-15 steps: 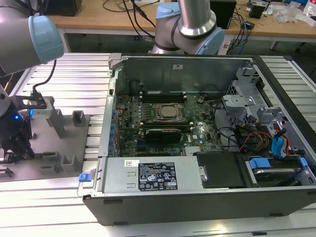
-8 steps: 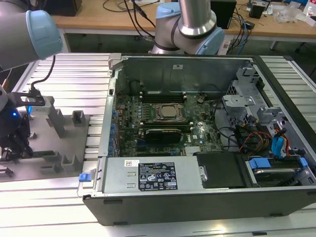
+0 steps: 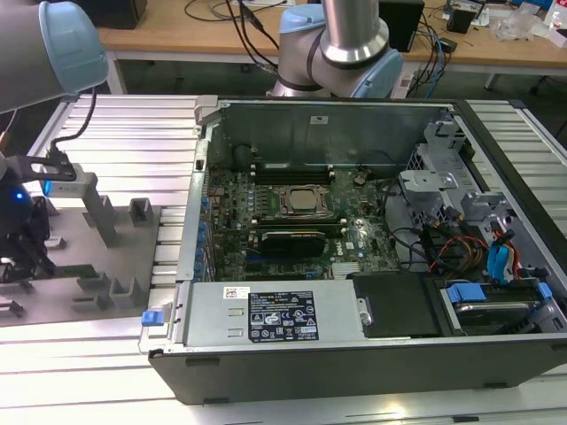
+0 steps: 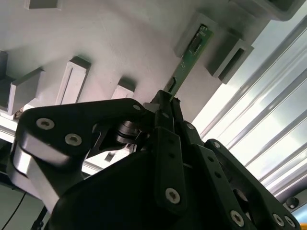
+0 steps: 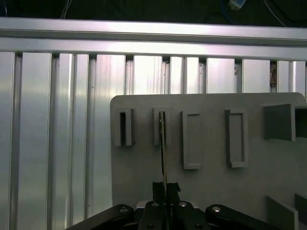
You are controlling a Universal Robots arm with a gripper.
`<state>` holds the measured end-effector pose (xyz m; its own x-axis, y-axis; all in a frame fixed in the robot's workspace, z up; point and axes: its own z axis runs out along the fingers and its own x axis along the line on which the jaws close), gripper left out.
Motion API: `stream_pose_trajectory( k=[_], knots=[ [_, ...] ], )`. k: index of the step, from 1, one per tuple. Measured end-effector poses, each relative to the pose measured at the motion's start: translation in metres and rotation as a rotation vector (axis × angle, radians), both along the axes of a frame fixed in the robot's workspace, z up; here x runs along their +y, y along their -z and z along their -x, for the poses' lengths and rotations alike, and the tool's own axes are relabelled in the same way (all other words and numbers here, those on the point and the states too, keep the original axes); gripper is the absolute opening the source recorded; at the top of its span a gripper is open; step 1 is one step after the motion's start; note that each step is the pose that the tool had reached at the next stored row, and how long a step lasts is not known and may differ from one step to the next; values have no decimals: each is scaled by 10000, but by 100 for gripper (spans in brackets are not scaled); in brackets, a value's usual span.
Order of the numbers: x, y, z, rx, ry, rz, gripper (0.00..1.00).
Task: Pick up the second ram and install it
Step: 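Pick up the second ram and move it above second insertion slot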
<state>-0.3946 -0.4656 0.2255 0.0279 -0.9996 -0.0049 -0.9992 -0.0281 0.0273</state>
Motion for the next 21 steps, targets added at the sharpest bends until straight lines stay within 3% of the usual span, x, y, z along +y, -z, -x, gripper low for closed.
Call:
stream_pose_trajectory(
  k=[16, 21],
  knots=[
    [0, -191, 0, -1, 0, 0, 14],
    [0, -285, 0, 0, 0, 0, 14]
  ],
)
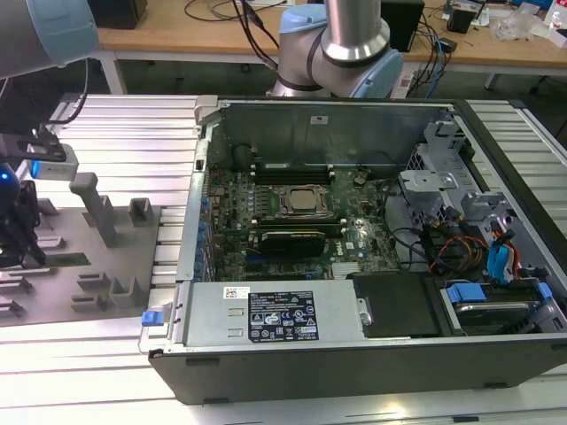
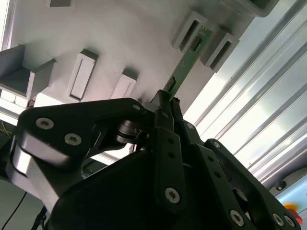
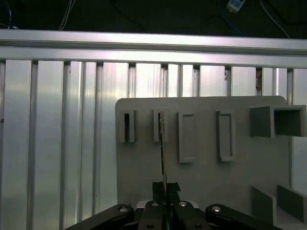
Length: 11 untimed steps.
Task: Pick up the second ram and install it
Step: 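Pick up the second ram and move it above second insertion slot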
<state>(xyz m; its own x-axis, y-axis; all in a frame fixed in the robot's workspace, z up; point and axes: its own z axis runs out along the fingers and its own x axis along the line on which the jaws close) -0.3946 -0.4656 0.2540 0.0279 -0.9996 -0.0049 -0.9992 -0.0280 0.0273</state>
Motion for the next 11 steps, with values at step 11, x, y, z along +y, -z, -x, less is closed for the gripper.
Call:
stream_pose_trajectory(
  k=[11],
  knots=[
    [1, -197, 0, -1, -1, 0, 14]
  ],
)
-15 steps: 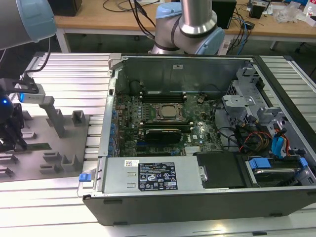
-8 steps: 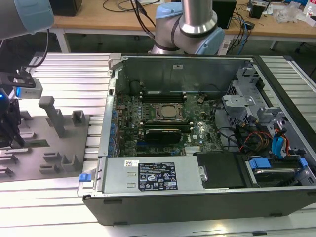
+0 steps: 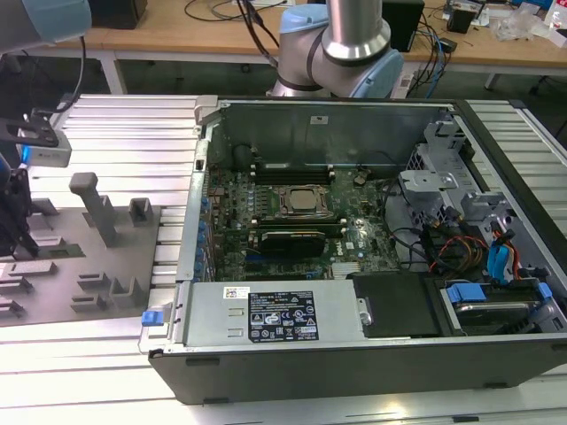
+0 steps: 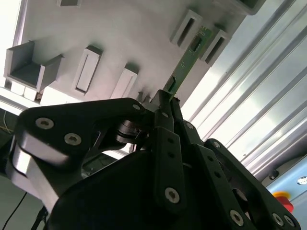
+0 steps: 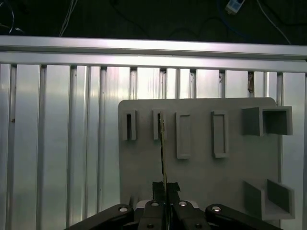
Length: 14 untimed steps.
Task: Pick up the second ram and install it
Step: 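Pick up the second ram and move it above second insertion slot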
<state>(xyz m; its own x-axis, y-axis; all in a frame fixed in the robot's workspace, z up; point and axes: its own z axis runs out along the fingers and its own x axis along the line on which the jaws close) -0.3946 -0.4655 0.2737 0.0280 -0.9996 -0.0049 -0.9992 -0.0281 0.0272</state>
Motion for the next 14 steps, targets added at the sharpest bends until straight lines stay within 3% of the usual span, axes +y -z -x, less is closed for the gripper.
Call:
stream_pose_trajectory(
  k=[14],
  knots=[
    [3, -281, 0, 1, 0, 0, 14]
  ],
)
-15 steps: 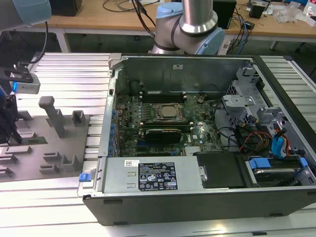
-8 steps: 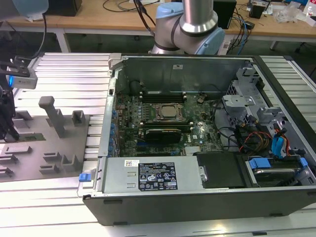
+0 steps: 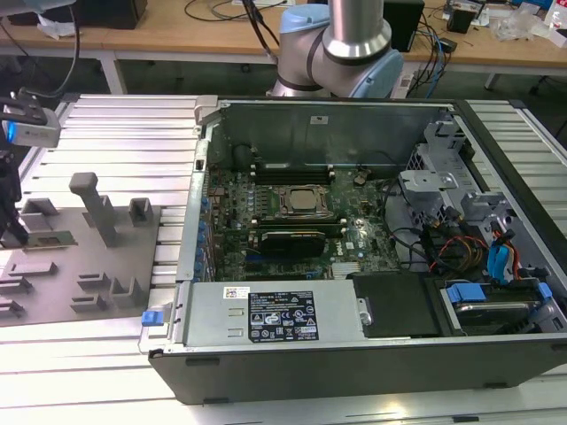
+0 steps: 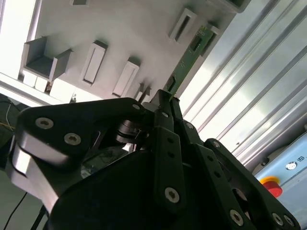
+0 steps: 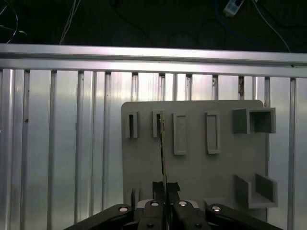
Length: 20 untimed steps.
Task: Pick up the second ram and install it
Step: 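Pick up the second ram and move it above second insertion slot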
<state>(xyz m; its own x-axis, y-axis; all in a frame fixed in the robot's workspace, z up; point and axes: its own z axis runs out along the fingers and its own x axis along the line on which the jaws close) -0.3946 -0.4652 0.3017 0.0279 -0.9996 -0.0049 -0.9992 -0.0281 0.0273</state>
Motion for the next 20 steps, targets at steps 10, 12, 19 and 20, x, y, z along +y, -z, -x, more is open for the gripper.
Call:
stream_pose_trajectory(
  k=[10, 12, 19, 20],
  knots=[
    [17, -199, 0, -1, 0, 0, 14],
    [19, -235, 0, 0, 0, 0, 14],
    [31, -408, 0, -1, 0, 0, 14],
    [34, -451, 0, 0, 0, 0, 14]
  ],
)
